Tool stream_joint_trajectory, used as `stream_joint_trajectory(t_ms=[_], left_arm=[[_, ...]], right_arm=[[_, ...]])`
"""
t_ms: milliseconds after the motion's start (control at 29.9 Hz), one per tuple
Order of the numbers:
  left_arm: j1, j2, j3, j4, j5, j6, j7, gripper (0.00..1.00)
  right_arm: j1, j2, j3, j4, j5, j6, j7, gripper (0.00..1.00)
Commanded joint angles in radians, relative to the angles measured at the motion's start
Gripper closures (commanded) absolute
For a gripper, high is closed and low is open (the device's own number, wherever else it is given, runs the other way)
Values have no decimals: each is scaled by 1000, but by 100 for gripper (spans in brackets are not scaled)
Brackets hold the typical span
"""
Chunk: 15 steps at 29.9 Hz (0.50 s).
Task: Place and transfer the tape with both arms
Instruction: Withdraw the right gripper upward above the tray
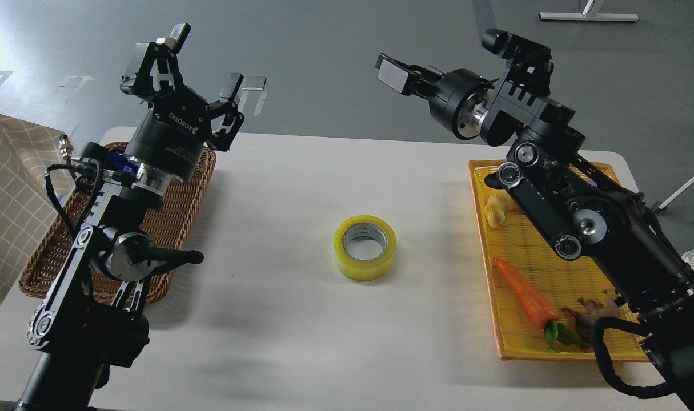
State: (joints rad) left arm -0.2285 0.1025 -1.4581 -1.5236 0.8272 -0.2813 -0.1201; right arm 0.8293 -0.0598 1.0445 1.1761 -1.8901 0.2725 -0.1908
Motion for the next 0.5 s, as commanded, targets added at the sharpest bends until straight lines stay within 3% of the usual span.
stream_joint_trajectory(t_ms=[0, 167, 301, 434, 468], left_arm=[[0, 2, 5, 0, 1, -1, 0, 2], [28, 3, 22, -1, 3, 1, 0, 2], [31, 6, 24, -1, 4, -1, 0, 2], [38, 13, 22, 0, 3, -7, 0, 2], [44, 11, 22, 0, 3, -10, -1, 2]], right_arm=[[-87, 0, 103, 71, 37, -26, 10, 0], [-127, -6, 167, 154, 308, -16, 11, 0], [-131, -54, 195, 181, 653, -3, 13, 0], [-176, -60, 273, 185, 718, 10, 39, 0], [-206, -61, 301, 191, 721, 34, 65, 0]])
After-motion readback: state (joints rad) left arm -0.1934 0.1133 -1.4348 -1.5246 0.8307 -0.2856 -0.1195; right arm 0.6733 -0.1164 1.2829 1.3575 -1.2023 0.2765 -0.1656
